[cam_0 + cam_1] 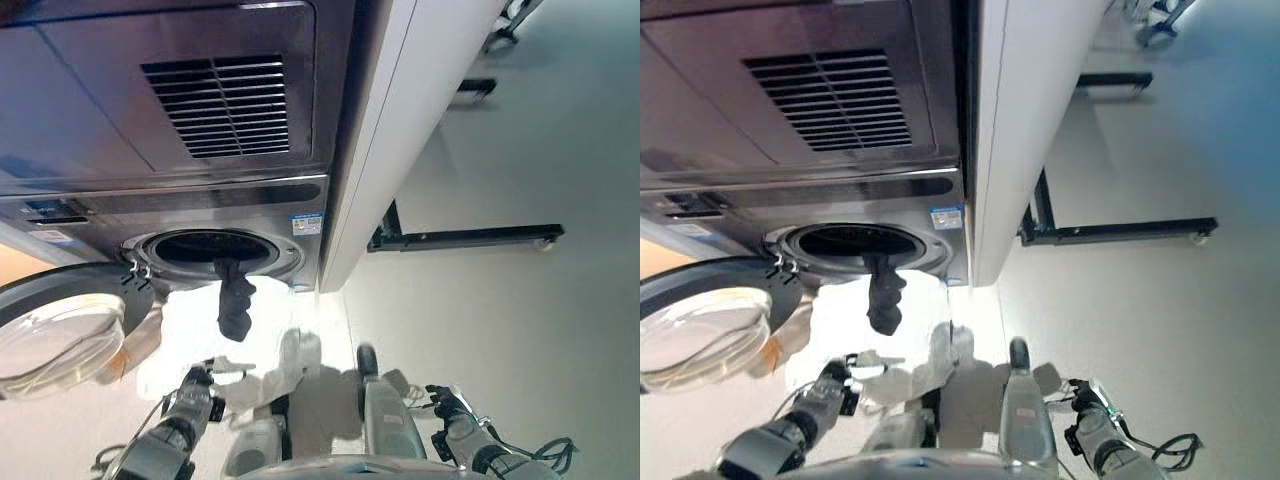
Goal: Put the clothes in the basket into the washing machine.
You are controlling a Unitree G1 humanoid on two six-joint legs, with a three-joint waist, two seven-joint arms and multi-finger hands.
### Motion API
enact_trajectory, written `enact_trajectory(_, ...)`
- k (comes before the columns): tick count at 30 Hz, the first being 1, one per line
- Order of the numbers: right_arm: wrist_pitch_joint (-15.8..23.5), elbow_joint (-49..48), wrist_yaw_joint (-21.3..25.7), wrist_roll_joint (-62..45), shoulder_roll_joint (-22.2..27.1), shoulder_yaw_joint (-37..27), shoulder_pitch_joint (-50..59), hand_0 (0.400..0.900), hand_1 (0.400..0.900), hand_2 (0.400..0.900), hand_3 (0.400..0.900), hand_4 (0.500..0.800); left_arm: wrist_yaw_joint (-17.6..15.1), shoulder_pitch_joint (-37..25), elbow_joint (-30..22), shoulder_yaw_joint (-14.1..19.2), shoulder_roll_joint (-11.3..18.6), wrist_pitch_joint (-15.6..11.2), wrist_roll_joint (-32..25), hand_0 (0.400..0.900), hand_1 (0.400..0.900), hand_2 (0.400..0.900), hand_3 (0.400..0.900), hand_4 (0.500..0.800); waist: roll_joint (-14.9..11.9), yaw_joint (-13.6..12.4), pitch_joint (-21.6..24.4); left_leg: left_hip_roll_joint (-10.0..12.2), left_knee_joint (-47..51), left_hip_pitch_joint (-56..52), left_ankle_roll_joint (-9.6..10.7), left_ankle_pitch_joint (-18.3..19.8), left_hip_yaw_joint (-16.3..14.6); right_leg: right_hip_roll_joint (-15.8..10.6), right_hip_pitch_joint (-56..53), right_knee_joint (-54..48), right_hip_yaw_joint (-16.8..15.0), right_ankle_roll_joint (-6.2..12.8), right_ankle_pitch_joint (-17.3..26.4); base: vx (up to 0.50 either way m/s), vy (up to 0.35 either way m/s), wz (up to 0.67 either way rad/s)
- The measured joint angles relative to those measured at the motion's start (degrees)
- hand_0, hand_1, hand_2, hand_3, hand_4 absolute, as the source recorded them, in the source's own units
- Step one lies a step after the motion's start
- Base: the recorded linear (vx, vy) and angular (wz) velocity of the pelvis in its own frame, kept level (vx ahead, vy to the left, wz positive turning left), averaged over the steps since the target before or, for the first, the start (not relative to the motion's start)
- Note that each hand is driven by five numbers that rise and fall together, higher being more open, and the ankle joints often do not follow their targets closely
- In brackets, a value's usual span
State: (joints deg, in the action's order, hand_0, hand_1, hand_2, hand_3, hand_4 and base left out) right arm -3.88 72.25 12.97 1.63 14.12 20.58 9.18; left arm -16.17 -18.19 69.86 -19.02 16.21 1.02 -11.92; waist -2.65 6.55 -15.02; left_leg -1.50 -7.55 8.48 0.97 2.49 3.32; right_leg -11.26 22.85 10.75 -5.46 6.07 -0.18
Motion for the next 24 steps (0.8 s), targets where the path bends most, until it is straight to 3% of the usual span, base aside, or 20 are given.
enact_trajectory(1, -0.9, -0.1, -0.3, -0.2, -0.6, 0.5, -1.6, 0.9, 0.9, 0.9, 0.9, 0.8, -0.7, -0.5, -2.0, -0.8, 0.5, -0.1, -0.4, 0.9, 0.9, 0.9, 0.9, 0.8, -1.6, 0.1, -0.2, -0.4, -3.6, 1.0, 1.4, 2.2, 0.0, -0.8, -0.8, 0.7, -0.3, 0.5, 2.8, -0.15, -0.103, 0.56)
enact_trajectory(2, -1.3, -0.4, -0.4, -0.5, 0.0, 0.6, -1.8, 0.9, 0.9, 0.9, 0.9, 0.8, -1.3, -1.4, -3.2, -2.0, 0.1, -0.2, -0.6, 0.9, 0.9, 0.9, 0.9, 0.8, -0.5, 0.0, -0.7, 1.3, -8.3, 3.6, 2.0, 5.0, -0.3, 0.0, 0.4, 3.8, 1.4, 0.34, 3.4, -0.14, -0.059, 0.35)
enact_trajectory(4, -1.1, -0.5, -0.1, -1.1, 1.1, 0.6, 1.0, 0.9, 0.9, 0.9, 0.9, 0.8, -2.3, -3.0, -3.7, -2.5, -0.1, -1.3, -2.0, 0.9, 0.9, 0.9, 0.9, 0.8, 1.3, -0.5, -1.1, 5.5, -13.6, 7.9, 1.8, 7.4, -2.7, 2.9, 3.7, 7.7, 3.3, -1.77, 1.8, -0.14, 0.016, 0.24)
enact_trajectory(7, -0.7, -0.6, 0.7, -2.3, 4.0, 0.5, 5.5, 0.9, 0.9, 0.9, 0.9, 0.8, -3.1, -6.7, -3.1, -2.6, -0.5, -1.7, -5.5, 0.9, 0.9, 0.9, 0.9, 0.8, 1.2, 0.2, -2.1, 7.4, -15.3, 10.0, 2.4, 8.3, -2.9, 4.3, 6.7, 12.2, 4.5, -3.43, -0.4, -0.1, 0.063, 0.08)
enact_trajectory(11, -0.1, -0.7, 2.0, -2.7, 8.1, 0.6, 8.2, 0.9, 0.9, 0.9, 0.9, 0.8, -4.6, -10.9, -3.9, -2.7, -0.4, -4.3, -9.4, 0.9, 0.9, 0.9, 0.9, 0.8, 1.2, 0.3, -3.6, 7.5, -18.3, 12.1, 4.3, 9.5, -2.7, 4.6, 8.8, 15.3, 4.4, -3.38, -2.4, -0.1, 0.026, 0.0)
enact_trajectory(14, -0.1, -0.7, 1.9, -2.8, 8.1, 0.7, 9.1, 0.9, 0.9, 0.9, 0.9, 0.8, -6.1, -14.7, -3.9, -2.6, 1.1, -4.9, -12.2, 0.9, 0.9, 0.9, 0.9, 0.8, 1.1, 0.3, -4.2, 7.5, -23.3, 17.9, 5.9, 10.8, -1.7, 5.0, 13.1, 17.9, 4.4, -3.1, -2.7, -0.14, -0.031, 0.01)
enact_trajectory(21, -0.2, -2.0, 0.6, -4.9, 7.0, 3.5, 12.5, 0.9, 0.9, 0.9, 0.9, 0.8, -9.8, -22.7, -4.1, -2.2, 6.9, -3.6, -16.2, 0.9, 0.9, 0.9, 0.9, 0.8, -0.1, -0.1, -9.0, 7.5, -38.1, 29.3, 5.9, 15.8, -0.2, 5.1, 22.4, 28.2, 4.3, -2.65, -4.8, -0.1, -0.044, 0.03)
enact_trajectory(24, -0.1, -3.0, 0.4, -5.0, 6.9, 4.4, 12.9, 0.9, 0.9, 0.9, 0.9, 0.8, -12.3, -23.6, -5.1, 0.0, 8.9, -3.6, -17.5, 0.9, 0.9, 0.9, 0.9, 0.8, -2.0, -0.4, -9.9, 7.5, -42.7, 32.5, 5.9, 17.3, 0.5, 5.0, 25.5, 32.5, 4.3, -2.76, -6.2, -0.05, -0.062, 0.12)
